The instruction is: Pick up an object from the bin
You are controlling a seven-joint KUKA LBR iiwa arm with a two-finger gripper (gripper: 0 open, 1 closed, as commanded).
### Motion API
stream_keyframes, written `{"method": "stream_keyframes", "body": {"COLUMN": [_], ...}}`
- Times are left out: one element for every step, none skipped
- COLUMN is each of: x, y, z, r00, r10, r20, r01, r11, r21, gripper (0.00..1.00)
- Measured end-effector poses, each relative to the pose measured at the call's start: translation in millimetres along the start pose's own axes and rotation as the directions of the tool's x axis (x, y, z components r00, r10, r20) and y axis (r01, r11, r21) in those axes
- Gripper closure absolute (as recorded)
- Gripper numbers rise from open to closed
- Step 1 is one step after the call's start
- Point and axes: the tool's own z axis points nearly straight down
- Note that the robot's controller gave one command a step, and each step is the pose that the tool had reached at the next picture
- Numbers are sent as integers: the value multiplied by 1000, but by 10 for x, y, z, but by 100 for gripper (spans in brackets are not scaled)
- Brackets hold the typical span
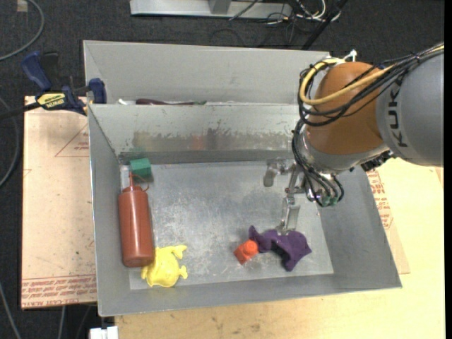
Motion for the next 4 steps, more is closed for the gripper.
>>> {"method": "stream_keyframes", "body": {"x": [-14, 269, 480, 480], "y": [0, 89, -73, -73], "z": [-46, 238, 1035, 1035], "r00": [1000, 998, 955, 955], "r10": [0, -62, -295, -295], "r20": [7, 12, 7, 7], "r01": [0, 62, 295, 295], "r11": [1000, 998, 955, 955], "r21": [0, 1, 1, 1], "gripper": [0, 0, 100, 100]}}
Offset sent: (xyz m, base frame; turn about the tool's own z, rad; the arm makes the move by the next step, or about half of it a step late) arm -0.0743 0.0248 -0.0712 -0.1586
